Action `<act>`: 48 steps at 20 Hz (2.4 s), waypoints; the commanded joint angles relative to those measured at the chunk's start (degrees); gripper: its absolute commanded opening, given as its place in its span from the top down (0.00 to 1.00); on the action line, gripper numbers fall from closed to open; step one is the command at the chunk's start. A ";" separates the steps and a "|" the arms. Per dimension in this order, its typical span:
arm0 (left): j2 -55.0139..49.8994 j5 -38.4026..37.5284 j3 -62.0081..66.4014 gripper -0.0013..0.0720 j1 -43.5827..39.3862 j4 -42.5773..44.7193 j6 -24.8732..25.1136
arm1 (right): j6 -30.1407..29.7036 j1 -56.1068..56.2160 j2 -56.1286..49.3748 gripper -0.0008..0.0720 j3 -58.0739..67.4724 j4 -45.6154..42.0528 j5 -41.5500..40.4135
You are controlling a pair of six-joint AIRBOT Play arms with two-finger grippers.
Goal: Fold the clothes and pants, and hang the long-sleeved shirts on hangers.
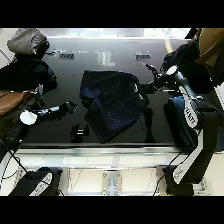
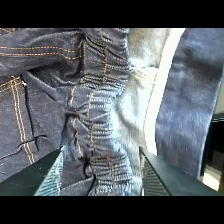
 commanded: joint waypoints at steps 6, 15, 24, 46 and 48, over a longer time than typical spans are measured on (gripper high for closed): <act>-0.52 0.22 -0.20 0.08 -0.02 -0.59 -0.17 | 1.11 3.74 -4.59 0.34 4.22 -2.08 4.55; -0.52 0.22 -0.20 0.08 -0.02 -0.57 -0.15 | 8.52 -4.39 -1.64 0.93 17.07 -4.28 20.33; -0.52 -0.83 -0.20 0.08 -0.04 -0.57 -0.15 | 16.41 -8.07 0.74 0.93 5.84 -18.29 17.92; -7.37 -0.31 16.87 0.08 -0.02 1.18 24.13 | 10.56 -13.29 56.30 0.26 -76.46 22.40 -26.03; -11.32 -3.17 20.04 0.08 -0.04 1.09 24.13 | 12.44 -9.46 55.30 0.26 -77.09 20.06 -26.21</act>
